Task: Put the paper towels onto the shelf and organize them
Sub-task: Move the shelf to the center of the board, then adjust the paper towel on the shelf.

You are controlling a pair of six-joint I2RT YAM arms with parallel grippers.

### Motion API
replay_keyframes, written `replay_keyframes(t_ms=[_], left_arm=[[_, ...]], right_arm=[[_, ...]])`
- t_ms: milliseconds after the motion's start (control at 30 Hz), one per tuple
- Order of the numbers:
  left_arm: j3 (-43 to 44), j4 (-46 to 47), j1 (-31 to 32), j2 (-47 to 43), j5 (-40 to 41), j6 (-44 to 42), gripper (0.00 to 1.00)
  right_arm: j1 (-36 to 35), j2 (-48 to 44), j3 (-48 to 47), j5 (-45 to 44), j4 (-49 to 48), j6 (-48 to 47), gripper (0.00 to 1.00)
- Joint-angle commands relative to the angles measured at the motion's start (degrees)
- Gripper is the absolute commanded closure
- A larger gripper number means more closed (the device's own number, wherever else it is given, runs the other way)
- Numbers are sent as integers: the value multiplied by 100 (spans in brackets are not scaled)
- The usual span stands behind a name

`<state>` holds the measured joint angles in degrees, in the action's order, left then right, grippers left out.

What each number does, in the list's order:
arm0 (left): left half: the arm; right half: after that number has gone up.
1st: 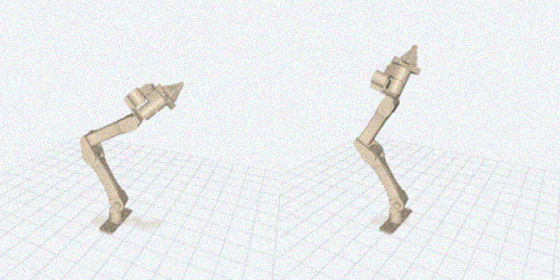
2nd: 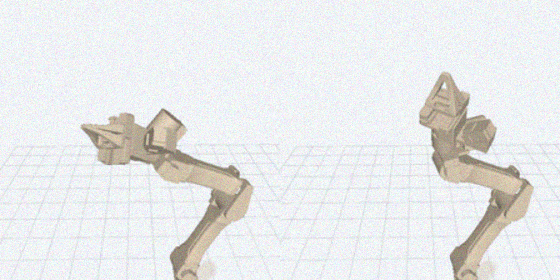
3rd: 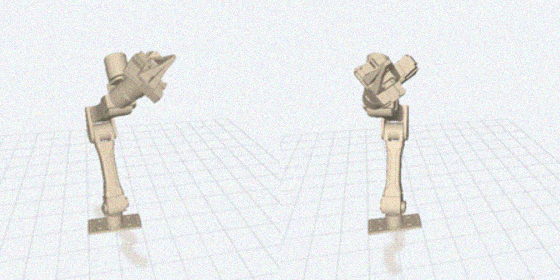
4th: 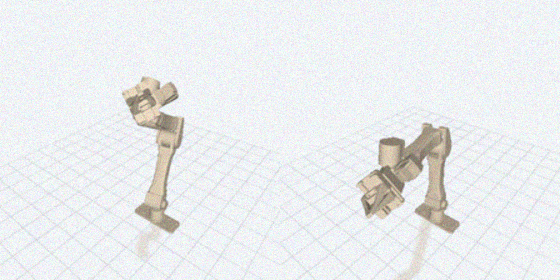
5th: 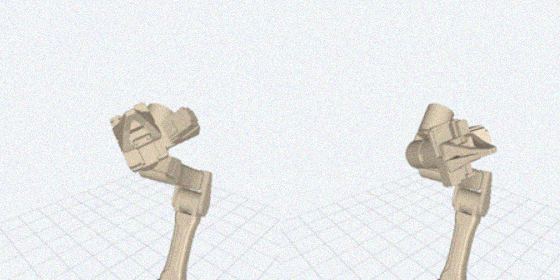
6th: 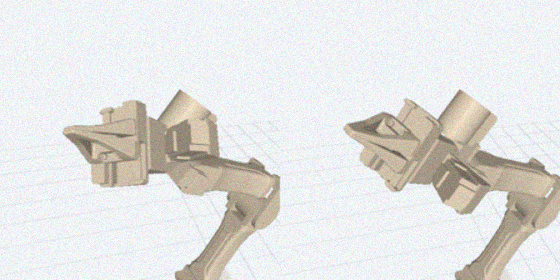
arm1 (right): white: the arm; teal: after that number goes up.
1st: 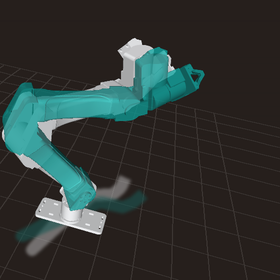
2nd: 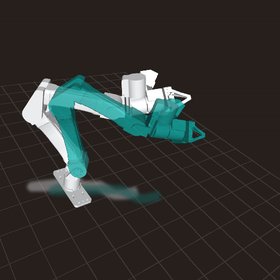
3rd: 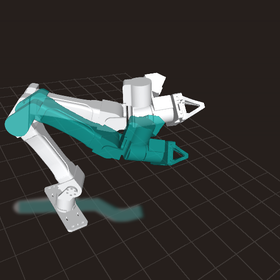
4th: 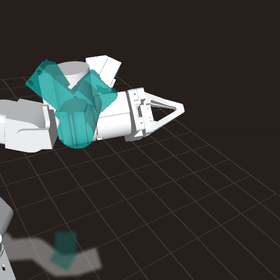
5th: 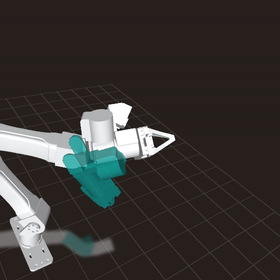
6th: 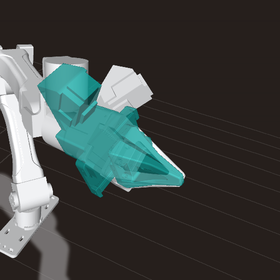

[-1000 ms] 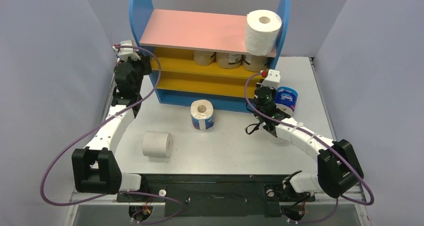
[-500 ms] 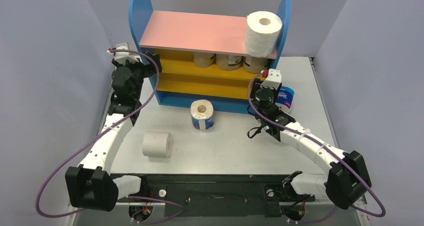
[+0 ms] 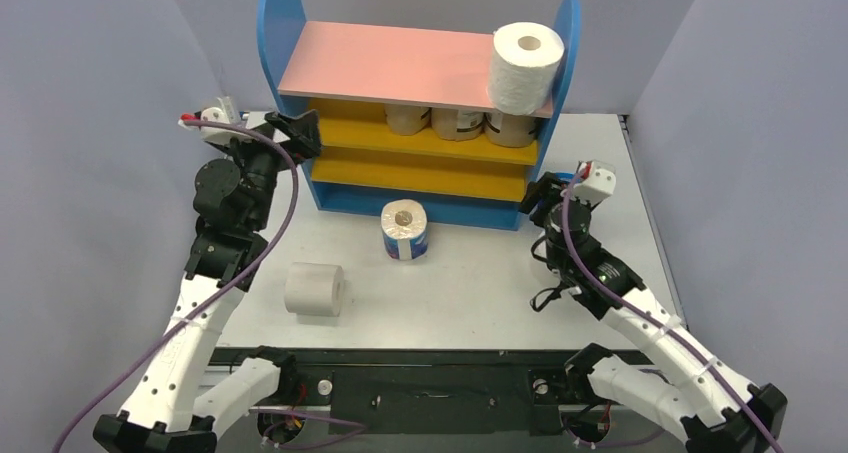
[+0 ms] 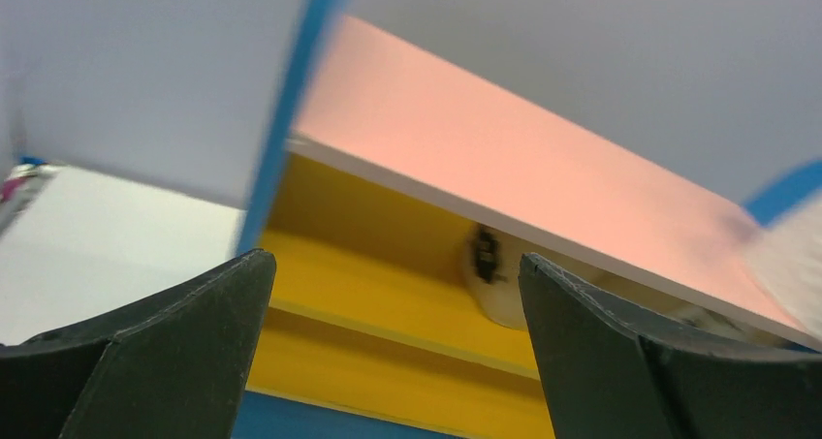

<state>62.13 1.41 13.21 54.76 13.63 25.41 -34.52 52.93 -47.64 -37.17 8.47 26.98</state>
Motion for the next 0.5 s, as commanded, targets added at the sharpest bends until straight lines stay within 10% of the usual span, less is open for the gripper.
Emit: replay_keyframes(t_ms=[0,233,467], left_arm=[[354,236,930,-4,-978,78,4],[1004,1048,2826,989,-1466,-1339,4],[1693,2377,2875,2215,-1984,-1881,4]], right_arm=[[-127,-795,754,692,384,1019,41],[-607,-1533,1821,1336,54,979,42],[-970,-1801,2120,1374,-28,798,45]])
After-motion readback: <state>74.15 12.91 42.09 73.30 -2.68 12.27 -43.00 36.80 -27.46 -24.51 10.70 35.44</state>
